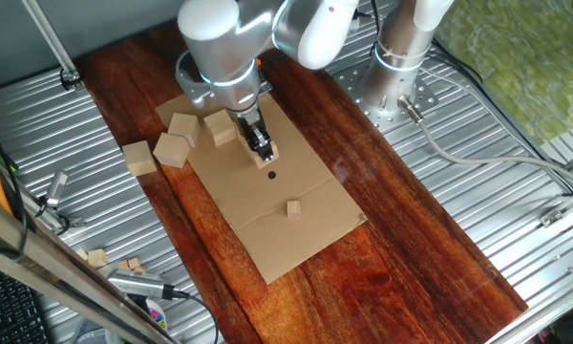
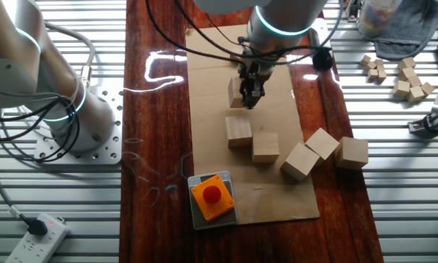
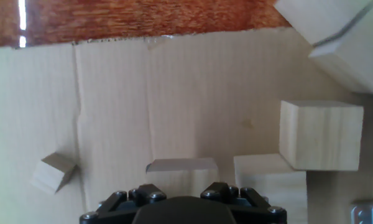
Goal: Stack the blocks into a pyramid shape
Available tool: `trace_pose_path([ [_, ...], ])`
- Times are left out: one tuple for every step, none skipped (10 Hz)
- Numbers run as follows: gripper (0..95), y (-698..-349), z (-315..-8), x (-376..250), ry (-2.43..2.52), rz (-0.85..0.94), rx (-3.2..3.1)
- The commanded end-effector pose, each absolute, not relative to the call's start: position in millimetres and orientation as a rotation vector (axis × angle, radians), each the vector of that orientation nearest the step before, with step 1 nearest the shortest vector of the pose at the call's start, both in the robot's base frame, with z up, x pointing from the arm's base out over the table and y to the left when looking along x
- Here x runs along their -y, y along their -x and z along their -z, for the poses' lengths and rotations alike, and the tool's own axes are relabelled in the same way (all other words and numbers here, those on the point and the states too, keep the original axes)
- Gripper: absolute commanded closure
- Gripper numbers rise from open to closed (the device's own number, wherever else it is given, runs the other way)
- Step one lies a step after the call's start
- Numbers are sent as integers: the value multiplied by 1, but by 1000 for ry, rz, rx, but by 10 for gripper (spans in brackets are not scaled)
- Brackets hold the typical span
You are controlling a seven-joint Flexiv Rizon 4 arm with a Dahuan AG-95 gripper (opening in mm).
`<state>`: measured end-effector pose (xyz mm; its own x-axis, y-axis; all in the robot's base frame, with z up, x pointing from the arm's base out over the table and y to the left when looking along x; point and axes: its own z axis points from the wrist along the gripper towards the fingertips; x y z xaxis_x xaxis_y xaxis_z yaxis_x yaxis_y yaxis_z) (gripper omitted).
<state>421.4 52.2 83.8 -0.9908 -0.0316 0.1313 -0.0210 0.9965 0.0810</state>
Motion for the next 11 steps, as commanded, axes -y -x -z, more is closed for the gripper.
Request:
trace_pose_path([
  [950, -422, -83, -53, -45, 126, 3012],
  [950, -422, -83, -53, -7, 143, 3012],
  [950, -422, -83, -53, 27, 165, 3016],
  [950, -422, -83, -53, 36, 200, 3021],
  [950, -422, -83, -53, 48, 242, 3015],
  [950, -422, -83, -53, 91, 292, 3008],
  [950, -422, -83, -53, 103, 301, 3002],
  [950, -422, -83, -53, 106, 303, 2999],
  [950, -422, -83, -53, 110, 306, 3002],
  [950, -422, -83, -53, 108, 306, 3004],
  [950, -422, -83, -53, 99, 306, 3009],
])
